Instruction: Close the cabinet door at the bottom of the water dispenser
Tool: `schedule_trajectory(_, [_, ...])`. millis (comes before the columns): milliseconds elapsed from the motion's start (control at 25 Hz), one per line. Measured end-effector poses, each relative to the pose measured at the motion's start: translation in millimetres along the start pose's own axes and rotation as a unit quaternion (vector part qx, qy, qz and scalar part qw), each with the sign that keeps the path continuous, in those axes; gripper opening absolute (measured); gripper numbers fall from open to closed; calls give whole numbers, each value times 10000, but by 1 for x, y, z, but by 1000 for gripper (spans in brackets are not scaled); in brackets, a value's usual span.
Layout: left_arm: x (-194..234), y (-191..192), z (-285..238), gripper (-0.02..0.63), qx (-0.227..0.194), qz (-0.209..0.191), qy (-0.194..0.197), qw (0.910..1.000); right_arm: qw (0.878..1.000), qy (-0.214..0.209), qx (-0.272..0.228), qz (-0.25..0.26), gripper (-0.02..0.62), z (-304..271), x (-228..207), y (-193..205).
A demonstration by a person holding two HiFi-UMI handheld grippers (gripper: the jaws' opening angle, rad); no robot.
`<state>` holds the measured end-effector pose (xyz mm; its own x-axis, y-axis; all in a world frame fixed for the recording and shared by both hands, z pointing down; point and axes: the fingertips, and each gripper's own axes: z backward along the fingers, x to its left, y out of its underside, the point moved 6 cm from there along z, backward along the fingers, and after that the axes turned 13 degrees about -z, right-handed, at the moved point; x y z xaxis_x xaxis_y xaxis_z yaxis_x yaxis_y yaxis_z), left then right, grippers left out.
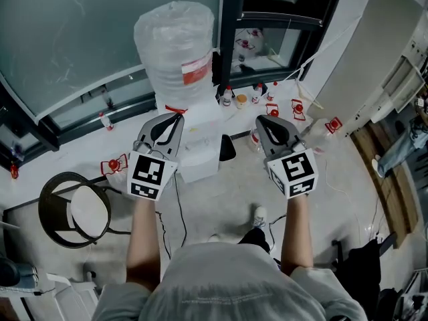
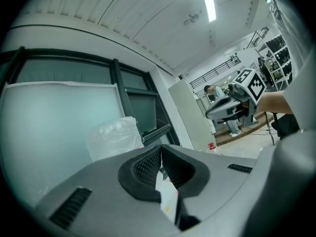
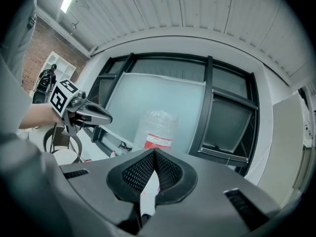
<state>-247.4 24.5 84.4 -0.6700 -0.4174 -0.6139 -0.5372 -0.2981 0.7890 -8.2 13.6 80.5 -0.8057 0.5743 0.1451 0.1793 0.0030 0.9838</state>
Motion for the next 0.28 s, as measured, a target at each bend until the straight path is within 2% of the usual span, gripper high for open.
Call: schedule_trajectory(280, [6, 8, 5, 25, 31, 13, -45, 10000, 10000, 9, 89, 26, 29, -5, 7, 5])
